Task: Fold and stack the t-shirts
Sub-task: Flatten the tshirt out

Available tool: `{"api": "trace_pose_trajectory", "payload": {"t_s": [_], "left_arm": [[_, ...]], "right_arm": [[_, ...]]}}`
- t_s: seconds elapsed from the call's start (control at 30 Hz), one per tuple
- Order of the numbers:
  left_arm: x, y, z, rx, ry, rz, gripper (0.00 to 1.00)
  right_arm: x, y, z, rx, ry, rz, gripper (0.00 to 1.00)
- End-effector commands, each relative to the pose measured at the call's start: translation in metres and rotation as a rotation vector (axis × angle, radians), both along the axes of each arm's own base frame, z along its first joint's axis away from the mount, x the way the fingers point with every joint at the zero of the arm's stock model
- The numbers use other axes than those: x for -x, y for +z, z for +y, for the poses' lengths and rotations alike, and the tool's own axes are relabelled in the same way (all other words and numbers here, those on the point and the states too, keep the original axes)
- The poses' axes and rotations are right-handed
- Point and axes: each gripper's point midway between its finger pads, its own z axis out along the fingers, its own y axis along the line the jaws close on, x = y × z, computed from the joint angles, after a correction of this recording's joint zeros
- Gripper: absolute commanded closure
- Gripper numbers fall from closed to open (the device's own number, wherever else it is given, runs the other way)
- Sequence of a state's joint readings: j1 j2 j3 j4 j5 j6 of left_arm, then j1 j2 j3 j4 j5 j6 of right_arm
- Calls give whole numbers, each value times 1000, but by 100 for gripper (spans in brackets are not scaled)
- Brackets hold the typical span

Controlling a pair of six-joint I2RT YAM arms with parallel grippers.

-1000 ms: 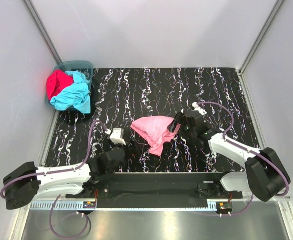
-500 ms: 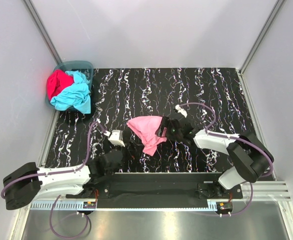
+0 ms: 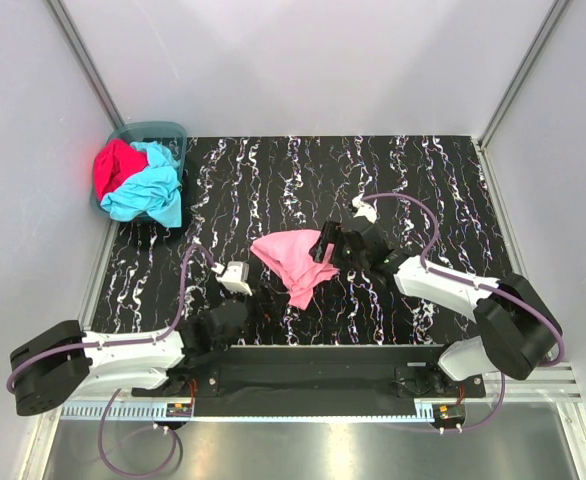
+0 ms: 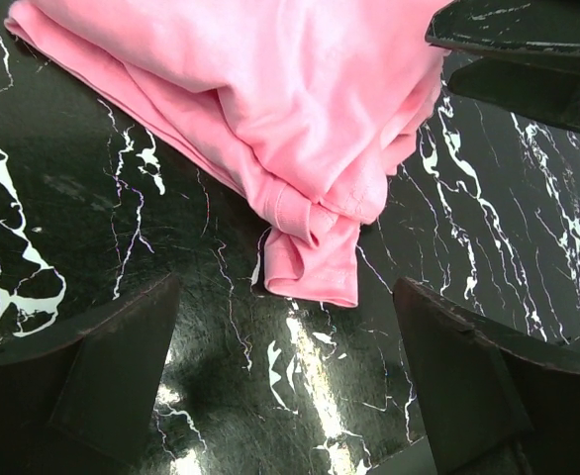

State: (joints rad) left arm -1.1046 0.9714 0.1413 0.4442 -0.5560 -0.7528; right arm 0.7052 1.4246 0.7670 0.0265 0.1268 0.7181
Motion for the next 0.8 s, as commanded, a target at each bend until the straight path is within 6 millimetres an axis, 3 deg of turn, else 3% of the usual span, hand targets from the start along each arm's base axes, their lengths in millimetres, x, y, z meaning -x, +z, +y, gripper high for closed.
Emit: {"api": "trace_pose_trajectory", "payload": {"t_s": [0.0, 0.2, 0.5, 0.77], "left_arm": [[-5, 24, -13, 87, -6, -40, 6], [-5, 23, -12, 86, -4, -39, 6], [-4, 20, -9, 79, -3, -36, 6], [-3, 17, -7, 75, -1, -34, 6]], "right_arm": [[-4, 12, -7, 32, -19, -50, 12], [-6, 13, -11, 45, -33, -63, 12], [-7, -22, -22, 133, -66, -25, 14], [-3, -31, -31, 144, -85, -30, 12]]}}
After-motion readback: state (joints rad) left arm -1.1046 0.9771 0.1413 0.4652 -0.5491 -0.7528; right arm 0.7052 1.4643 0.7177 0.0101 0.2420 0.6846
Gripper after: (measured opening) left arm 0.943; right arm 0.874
